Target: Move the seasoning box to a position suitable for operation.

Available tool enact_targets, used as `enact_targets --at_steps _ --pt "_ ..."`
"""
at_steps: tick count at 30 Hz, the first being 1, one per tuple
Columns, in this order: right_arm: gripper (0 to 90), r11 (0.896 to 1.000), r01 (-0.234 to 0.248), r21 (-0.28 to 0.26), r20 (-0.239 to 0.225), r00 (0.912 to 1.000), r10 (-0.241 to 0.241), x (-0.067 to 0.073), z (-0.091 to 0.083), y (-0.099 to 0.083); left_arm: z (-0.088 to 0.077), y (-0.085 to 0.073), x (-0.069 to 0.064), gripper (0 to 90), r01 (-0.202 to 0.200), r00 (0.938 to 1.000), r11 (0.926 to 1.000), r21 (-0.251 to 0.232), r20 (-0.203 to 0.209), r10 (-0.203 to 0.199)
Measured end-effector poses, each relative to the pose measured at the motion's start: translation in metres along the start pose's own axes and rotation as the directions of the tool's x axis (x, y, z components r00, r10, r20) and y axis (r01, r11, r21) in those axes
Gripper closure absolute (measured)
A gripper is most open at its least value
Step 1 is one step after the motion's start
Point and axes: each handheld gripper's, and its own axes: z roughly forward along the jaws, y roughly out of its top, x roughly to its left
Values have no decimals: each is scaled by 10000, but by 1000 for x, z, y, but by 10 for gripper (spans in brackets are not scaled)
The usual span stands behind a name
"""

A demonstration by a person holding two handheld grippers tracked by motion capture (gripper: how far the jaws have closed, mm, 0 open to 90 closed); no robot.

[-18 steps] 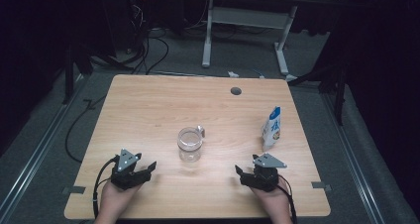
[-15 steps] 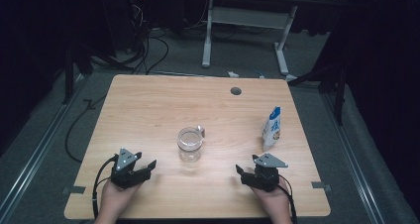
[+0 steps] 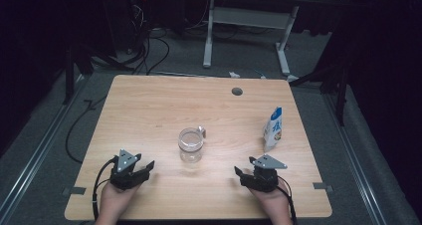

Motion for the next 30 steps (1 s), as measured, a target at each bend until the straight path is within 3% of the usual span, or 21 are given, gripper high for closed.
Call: enact_targets --at_steps 3,7,9,11,14,16,20,30 --pt "356 10000 -65 64 36 10000 65 -1 0 -1 1 0 0 444 -88 10000 10000 -8 27 88" --pt "422 9996 -235 -145 -95 9997 234 -5 -4 -3 0 3 -2 433 181 9998 9997 -157 3 -181" --pt "427 9996 -224 -160 -103 9997 223 -5 -4 -3 1 5 -5 423 23 10000 10000 -4 -72 -23" --pt "438 9998 -147 -123 -122 9998 145 -6 -3 -3 3 5 -9 476 -228 9997 9997 -92 99 229" --pt "445 9997 -234 -79 -222 9995 232 -7 -2 -3 3 4 -10 542 -443 9990 9989 -141 29 443" --pt "450 9996 -291 -54 -361 9989 289 -8 -1 -3 4 3 -8 553 -320 9987 9994 -107 397 324" --pt "450 9998 -215 -23 -358 9991 215 -7 1 -3 7 2 -7 544 -137 9977 9998 148 659 127" --pt "446 10000 66 38 -414 9991 -64 -1 4 -4 7 10 -17 617 -536 9942 9985 -65 934 539"
